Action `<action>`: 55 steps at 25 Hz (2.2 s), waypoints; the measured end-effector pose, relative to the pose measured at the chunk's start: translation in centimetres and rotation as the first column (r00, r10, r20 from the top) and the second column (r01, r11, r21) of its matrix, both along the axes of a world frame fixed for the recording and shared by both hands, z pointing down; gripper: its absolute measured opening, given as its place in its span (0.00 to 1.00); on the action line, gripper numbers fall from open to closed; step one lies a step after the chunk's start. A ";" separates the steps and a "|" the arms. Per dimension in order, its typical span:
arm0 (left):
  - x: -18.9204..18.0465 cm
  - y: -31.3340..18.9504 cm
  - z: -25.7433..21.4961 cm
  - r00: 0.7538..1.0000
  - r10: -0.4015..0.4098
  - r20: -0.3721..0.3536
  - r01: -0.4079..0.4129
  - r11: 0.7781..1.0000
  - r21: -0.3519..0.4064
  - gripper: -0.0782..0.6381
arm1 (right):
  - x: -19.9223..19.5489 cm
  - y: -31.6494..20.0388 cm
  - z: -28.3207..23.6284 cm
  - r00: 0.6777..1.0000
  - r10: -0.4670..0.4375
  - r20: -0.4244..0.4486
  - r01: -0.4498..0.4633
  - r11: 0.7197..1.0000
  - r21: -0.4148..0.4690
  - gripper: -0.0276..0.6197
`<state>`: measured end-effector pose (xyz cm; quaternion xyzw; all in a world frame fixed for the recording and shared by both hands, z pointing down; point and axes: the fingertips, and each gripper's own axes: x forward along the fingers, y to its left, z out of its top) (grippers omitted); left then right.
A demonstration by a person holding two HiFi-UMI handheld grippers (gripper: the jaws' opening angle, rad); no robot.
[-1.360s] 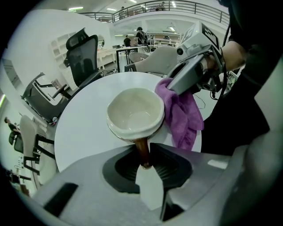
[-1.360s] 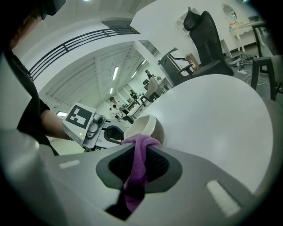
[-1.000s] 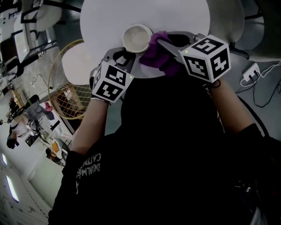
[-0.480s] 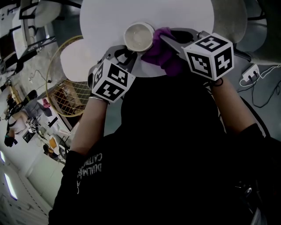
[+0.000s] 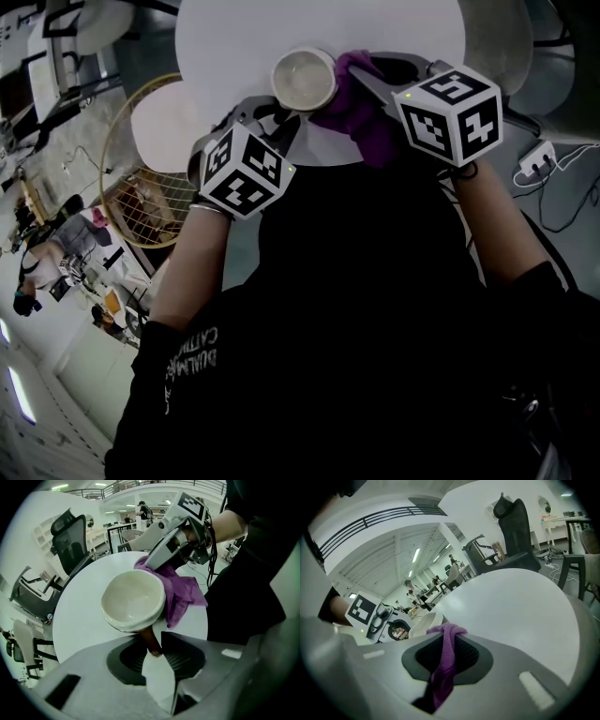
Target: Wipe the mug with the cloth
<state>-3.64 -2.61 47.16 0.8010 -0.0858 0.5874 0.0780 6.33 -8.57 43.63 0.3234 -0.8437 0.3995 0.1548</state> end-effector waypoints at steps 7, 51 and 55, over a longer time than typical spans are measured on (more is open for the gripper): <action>-0.2 -0.5 -0.2 1.000 0.003 0.000 -0.003 1.000 -0.007 0.25 | -0.4 -1.6 -0.3 0.999 -0.014 -0.039 0.015 1.000 0.024 0.12; -4.7 -1.5 -1.1 0.925 0.336 -0.177 -0.355 0.930 -0.092 0.26 | -6.8 -6.8 -2.0 0.884 -0.117 -0.452 0.068 0.990 -0.123 0.11; -4.1 -1.7 -1.2 0.946 0.241 -0.218 -0.269 0.957 -0.110 0.26 | -7.4 -7.8 -2.3 0.877 -0.099 -0.470 0.044 0.991 -0.126 0.11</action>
